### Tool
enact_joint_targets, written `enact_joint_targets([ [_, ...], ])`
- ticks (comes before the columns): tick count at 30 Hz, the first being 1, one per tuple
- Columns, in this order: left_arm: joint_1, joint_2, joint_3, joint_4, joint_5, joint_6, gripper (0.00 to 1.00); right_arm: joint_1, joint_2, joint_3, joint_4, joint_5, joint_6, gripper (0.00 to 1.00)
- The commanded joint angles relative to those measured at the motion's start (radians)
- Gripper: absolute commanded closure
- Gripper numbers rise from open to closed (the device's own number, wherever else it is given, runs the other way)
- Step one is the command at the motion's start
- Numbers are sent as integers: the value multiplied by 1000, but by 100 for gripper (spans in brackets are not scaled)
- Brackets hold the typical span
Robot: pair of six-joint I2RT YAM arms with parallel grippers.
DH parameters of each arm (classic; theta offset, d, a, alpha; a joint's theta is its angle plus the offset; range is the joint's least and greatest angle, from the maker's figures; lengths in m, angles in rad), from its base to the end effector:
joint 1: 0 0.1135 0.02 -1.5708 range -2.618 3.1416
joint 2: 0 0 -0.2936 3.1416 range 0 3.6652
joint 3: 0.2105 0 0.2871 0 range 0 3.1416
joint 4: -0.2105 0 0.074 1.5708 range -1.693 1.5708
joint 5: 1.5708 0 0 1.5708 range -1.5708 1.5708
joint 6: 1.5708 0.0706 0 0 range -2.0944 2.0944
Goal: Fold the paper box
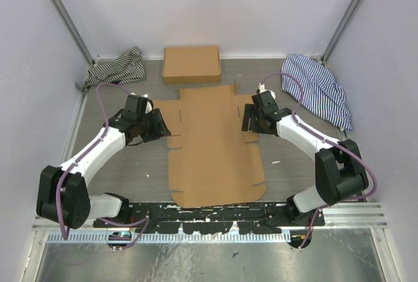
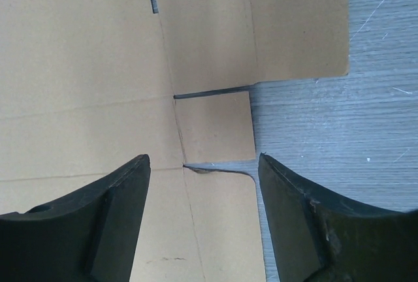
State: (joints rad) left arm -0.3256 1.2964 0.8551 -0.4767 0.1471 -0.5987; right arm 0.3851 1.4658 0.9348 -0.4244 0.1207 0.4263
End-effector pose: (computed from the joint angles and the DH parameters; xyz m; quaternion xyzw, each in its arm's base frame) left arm 0.2878 -0.1081 0.2162 -0.1052 0.9391 -0.2049 0.2552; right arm 0.3228 0.1217 0.1974 0.0379 0.9507 0.0665 0.3005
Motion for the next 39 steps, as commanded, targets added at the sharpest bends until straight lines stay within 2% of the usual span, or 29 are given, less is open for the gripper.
enact_joint_targets([
  [1,-3,-12,-22,20,-9,-6,44,-1,31,-1,76,30,35,26],
  [5,-3,31,-48,83,14,-20,40,-11,32,-19,98,24,37,14],
  [11,-3,122,-77,178,31,-48,38,-32,48,-40,115,-1,29,11],
  [28,-3,335,-57,226,49,-24,41,-66,103,-60,168,-63,-7,13],
  [39,-7,263,-38,186,72,-27,46,-66,92,-61,193,-137,-11,20],
])
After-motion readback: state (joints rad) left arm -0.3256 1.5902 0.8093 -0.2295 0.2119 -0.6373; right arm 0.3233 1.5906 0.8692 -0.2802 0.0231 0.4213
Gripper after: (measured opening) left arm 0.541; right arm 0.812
